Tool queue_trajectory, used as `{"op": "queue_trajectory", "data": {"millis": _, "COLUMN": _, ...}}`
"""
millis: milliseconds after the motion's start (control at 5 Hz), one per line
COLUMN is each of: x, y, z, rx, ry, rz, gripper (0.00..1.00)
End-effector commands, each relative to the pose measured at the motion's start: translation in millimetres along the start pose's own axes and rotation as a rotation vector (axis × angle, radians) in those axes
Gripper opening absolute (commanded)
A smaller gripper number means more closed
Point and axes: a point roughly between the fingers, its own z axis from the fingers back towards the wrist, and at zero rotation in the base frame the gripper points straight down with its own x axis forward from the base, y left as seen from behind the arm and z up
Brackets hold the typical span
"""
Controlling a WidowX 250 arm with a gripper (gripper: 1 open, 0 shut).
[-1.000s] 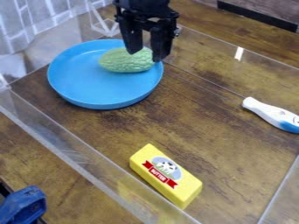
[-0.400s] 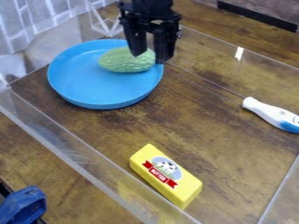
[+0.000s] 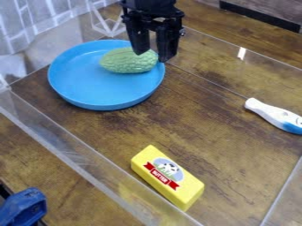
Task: Put the green object in the blue tray
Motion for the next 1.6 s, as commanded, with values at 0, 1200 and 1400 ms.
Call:
{"op": "queue_trajectory", "data": {"millis": 0, "x": 7.3, "y": 1.9, "z": 20.0, "rx": 0.005, "ry": -0.054, "rz": -0.002, "gripper": 1.00}}
{"op": "queue_trajectory", "data": {"millis": 1200, "x": 9.5, "y": 2.3, "z": 20.9, "rx": -0.018, "ry": -0.052, "rz": -0.031, "gripper": 1.00}}
{"op": "queue_trajectory", "data": {"millis": 1400, "x": 11.8, "y": 4.0, "z": 22.4, "rx": -0.015, "ry": -0.060, "rz": -0.039, "gripper": 1.00}}
